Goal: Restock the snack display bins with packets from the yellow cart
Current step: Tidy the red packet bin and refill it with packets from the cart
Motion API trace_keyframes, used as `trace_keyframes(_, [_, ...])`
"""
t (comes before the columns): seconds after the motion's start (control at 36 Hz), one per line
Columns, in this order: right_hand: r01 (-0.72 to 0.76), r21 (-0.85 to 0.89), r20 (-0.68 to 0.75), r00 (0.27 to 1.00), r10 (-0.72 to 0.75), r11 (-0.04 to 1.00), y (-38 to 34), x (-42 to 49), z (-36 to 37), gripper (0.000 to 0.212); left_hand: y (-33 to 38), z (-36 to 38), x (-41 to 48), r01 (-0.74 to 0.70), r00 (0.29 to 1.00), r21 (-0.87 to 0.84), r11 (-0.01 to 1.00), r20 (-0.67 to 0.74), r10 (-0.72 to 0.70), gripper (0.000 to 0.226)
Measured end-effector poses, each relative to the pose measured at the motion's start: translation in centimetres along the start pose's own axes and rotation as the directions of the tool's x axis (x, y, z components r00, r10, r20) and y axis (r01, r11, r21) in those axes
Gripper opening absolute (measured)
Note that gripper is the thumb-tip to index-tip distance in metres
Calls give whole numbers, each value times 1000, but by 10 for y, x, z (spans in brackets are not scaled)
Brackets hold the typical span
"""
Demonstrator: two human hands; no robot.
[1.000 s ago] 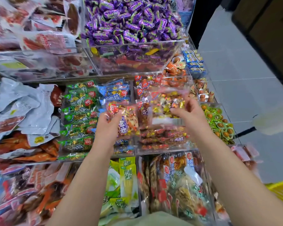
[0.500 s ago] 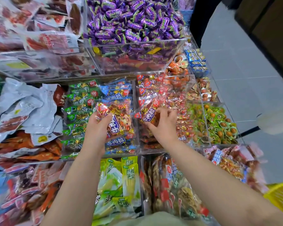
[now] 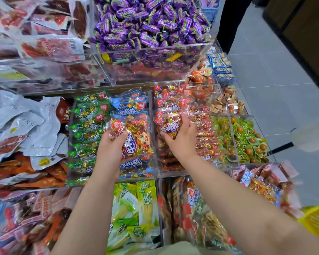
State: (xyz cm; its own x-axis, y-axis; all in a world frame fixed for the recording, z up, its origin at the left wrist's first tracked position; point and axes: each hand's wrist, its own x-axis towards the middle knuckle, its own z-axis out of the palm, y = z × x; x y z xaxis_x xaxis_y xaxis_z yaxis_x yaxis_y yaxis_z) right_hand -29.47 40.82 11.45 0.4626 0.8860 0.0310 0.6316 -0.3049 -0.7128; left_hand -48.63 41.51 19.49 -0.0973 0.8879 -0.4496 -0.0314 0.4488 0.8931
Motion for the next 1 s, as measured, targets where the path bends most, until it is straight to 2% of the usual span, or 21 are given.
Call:
trace_keyframes(0.08, [-14, -1, -15, 1000, 14, 1000, -9, 10, 8, 89, 2, 2, 0, 1, 1000, 10, 1000, 12, -1, 11])
trace_keyframes(0.25, [16, 18, -49, 999, -15, 1000, -16, 16, 12, 88, 11, 10, -4, -20, 997, 31, 999, 80, 18, 24])
trace_keyframes(0.39, [1, 78, 77, 997, -7, 997, -8, 8, -2, 86, 15, 15, -11, 26, 974, -17, 1000, 226, -22, 18])
trace_keyframes(0.53, [-38, 259, 150, 989, -1, 965, 0, -6, -28, 77, 13, 26, -16, -1, 940, 5, 1000, 340, -1, 16])
trace_keyframes(0.61, [-101, 353, 143, 988, 53, 930, 2, -14, -42, 64, 11, 33, -15, 5, 922, 25, 1000, 386, -15, 16])
trace_keyframes(0.69, [-134, 478, 92, 991, 102, 868, 0, -22, -60, 31, 9, 39, -16, 2, 903, 47, 999, 428, -22, 19])
trace_keyframes(0.75, [-218, 572, 247, 965, 87, 791, 1, -26, -72, 20, 7, 42, -17, -12, 885, 70, 997, 465, -22, 21])
trace_keyframes(0.78, [-279, 579, 356, 932, 70, 766, 1, -27, -76, 30, 7, 43, -18, -17, 872, 87, 996, 488, -28, 22])
trace_keyframes(0.81, [-325, 545, 446, 893, 61, 773, 2, -28, -79, 52, 7, 45, -19, -26, 858, 108, 994, 513, -34, 22])
trace_keyframes(0.86, [-359, 494, 526, 849, 57, 792, 3, -27, -83, 95, 8, 48, -20, -70, 830, 164, 984, 556, -33, 23])
trace_keyframes(0.94, [-311, 608, 423, 906, 33, 731, 3, -21, -92, 101, 12, 48, -20, -223, 786, 281, 933, 618, 2, 25])
trace_keyframes(0.97, [-271, 619, 377, 926, 24, 737, 5, -20, -96, 105, 15, 47, -19, -307, 767, 341, 889, 641, 19, 24])
trace_keyframes(1.0, [-207, 582, 341, 940, -5, 786, 5, -18, -100, 104, 18, 46, -17, -376, 761, 406, 833, 648, 28, 25])
